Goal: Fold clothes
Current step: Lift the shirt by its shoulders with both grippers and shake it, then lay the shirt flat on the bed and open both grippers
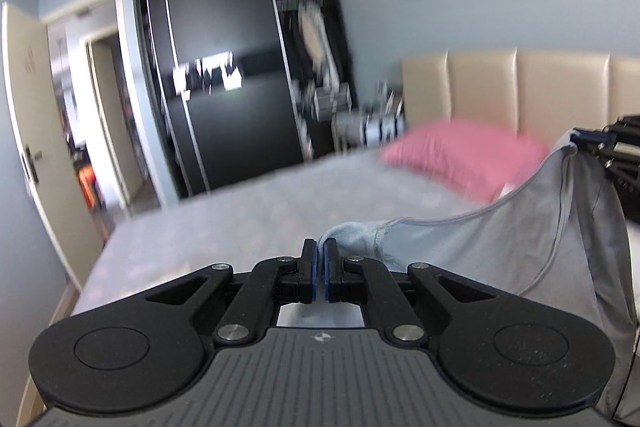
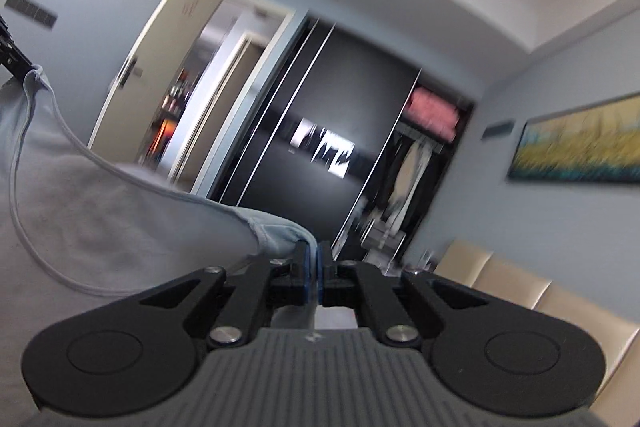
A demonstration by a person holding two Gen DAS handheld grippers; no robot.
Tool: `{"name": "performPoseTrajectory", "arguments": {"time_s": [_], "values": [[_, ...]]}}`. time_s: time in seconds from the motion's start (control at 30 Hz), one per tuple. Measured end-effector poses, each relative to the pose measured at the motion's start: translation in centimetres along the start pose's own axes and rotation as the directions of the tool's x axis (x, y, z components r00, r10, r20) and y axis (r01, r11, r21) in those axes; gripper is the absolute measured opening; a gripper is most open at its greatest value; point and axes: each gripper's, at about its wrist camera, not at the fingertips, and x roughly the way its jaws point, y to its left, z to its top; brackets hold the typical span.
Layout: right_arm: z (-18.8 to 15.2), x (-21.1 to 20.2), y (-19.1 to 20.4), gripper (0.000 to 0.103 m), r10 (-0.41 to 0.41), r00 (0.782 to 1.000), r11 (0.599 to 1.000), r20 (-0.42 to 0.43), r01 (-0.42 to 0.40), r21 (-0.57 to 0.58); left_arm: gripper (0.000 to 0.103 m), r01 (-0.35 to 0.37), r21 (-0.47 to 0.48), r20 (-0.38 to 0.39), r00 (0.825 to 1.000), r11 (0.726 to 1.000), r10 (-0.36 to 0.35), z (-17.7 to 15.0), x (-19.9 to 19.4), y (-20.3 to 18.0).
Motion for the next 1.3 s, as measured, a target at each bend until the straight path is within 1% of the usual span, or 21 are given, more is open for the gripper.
{"name": "performPoseTrajectory", "arguments": {"time_s": [0.07, 0.13, 0.27, 0.33, 0.47, 0.57, 0.63, 0.7, 0.73, 0.77, 0.8, 0.83, 0.87, 0.9, 0.93, 0.97, 1.0, 1.07, 1.13, 1.27, 1.3], "values": [[-2.3, 3.4, 1.2, 0.004, 0.036, 0.997, 0.999, -0.073, -0.035, 0.008, 0.002, -0.006, -0.019, -0.06, 0.998, 1.0, 0.005, -1.6, 3.9, 0.6], [-4.3, 6.8, 2.3, 0.004, 0.069, 0.988, 0.998, -0.136, -0.068, 0.017, 0.002, -0.013, -0.03, -0.119, 0.993, 0.999, 0.01, -3.1, 7.6, 1.2], [-8.0, 13.7, 4.6, 0.004, 0.131, 0.959, 0.991, -0.251, -0.125, 0.04, 0.002, -0.019, -0.005, -0.223, 0.975, 1.0, 0.017, -6.6, 14.2, 1.2], [-9.1, 17.4, 5.6, 0.004, 0.153, 0.941, 0.988, -0.303, -0.143, 0.054, 0.002, -0.015, -0.021, -0.274, 0.962, 1.0, 0.009, -8.5, 17.2, 1.5], [-12.0, 22.6, 7.6, 0.004, 0.195, 0.9, 0.981, -0.389, -0.171, 0.095, 0.002, -0.019, -0.053, -0.365, 0.931, 0.998, -0.001, -11.9, 22.3, 2.4], [-14.7, 24.8, 8.9, 0.004, 0.223, 0.873, 0.975, -0.434, -0.191, 0.117, 0.002, -0.016, -0.079, -0.414, 0.91, 0.997, -0.018, -13.8, 25.1, 3.1], [-16.5, 26.2, 9.6, 0.005, 0.244, 0.853, 0.97, -0.461, -0.204, 0.135, 0.003, 0.005, -0.089, -0.443, 0.896, 0.996, -0.044, -14.9, 26.6, 3.4], [-17.8, 26.8, 10.1, 0.006, 0.267, 0.834, 0.963, -0.483, -0.216, 0.161, 0.004, 0.035, -0.097, -0.472, 0.878, 0.995, -0.077, -15.9, 27.7, 3.5], [-18.3, 27.3, 10.3, 0.009, 0.277, 0.825, 0.96, -0.493, -0.218, 0.174, 0.011, 0.049, -0.104, -0.484, 0.87, 0.993, -0.094, -16.3, 28.2, 3.6], [-18.8, 27.6, 10.4, 0.012, 0.286, 0.818, 0.957, -0.498, -0.223, 0.184, 0.024, 0.061, -0.114, -0.493, 0.863, 0.992, -0.109, -16.6, 28.5, 3.7], [-19.0, 27.5, 10.4, 0.013, 0.294, 0.816, 0.955, -0.498, -0.228, 0.189, 0.031, 0.069, -0.123, -0.497, 0.859, 0.99, -0.121, -16.9, 28.7, 3.8], [-19.2, 27.4, 10.4, 0.014, 0.299, 0.816, 0.954, -0.494, -0.234, 0.19, 0.044, 0.074, -0.133, -0.498, 0.857, 0.988, -0.132, -17.1, 28.6, 4.0], [-19.2, 27.2, 10.3, 0.017, 0.299, 0.819, 0.953, -0.49, -0.235, 0.189, 0.047, 0.08, -0.145, -0.496, 0.857, 0.986, -0.142, -17.3, 28.4, 4.1], [-19.2, 27.0, 10.1, 0.021, 0.297, 0.82, 0.954, -0.49, -0.23, 0.193, 0.047, 0.086, -0.157, -0.495, 0.855, 0.984, -0.153, -17.4, 28.2, 4.3], [-19.1, 26.8, 9.9, 0.028, 0.294, 0.82, 0.954, -0.491, -0.223, 0.198, 0.047, 0.088, -0.169, -0.496, 0.853, 0.982, -0.162, -17.5, 28.0, 4.5], [-18.8, 26.4, 9.5, 0.033, 0.294, 0.82, 0.953, -0.492, -0.215, 0.212, 0.047, 0.087, -0.182, -0.499, 0.85, 0.979, -0.168, -17.5, 27.7, 4.6], [-18.6, 26.0, 8.9, 0.035, 0.3, 0.819, 0.95, -0.49, -0.209, 0.233, 0.047, 0.088, -0.192, -0.498, 0.849, 0.977, -0.174, -17.6, 27.1, 4.7], [-18.2, 24.8, 7.5, 0.046, 0.316, 0.814, 0.94, -0.488, -0.197, 0.279, 0.049, 0.091, -0.21, -0.491, 0.851, 0.974, -0.185, -17.6, 25.7, 4.9], [-17.9, 23.6, 6.3, 0.047, 0.328, 0.804, 0.932, -0.496, -0.188, 0.31, 0.05, 0.092, -0.226, -0.487, 0.852, 0.97, -0.195, -17.6, 24.2, 5.1], [-18.0, 19.5, 4.8, 0.047, 0.349, 0.779, 0.926, -0.521, -0.2, 0.321, 0.05, 0.104, -0.24, -0.506, 0.835, 0.965, -0.216, -18.3, 20.4, 4.8], [-18.3, 18.2, 4.5, 0.048, 0.365, 0.768, 0.919, -0.526, -0.208, 0.335, 0.05, 0.102, -0.237, -0.51, 0.833, 0.966, -0.213, -18.6, 19.4, 4.6]]}}
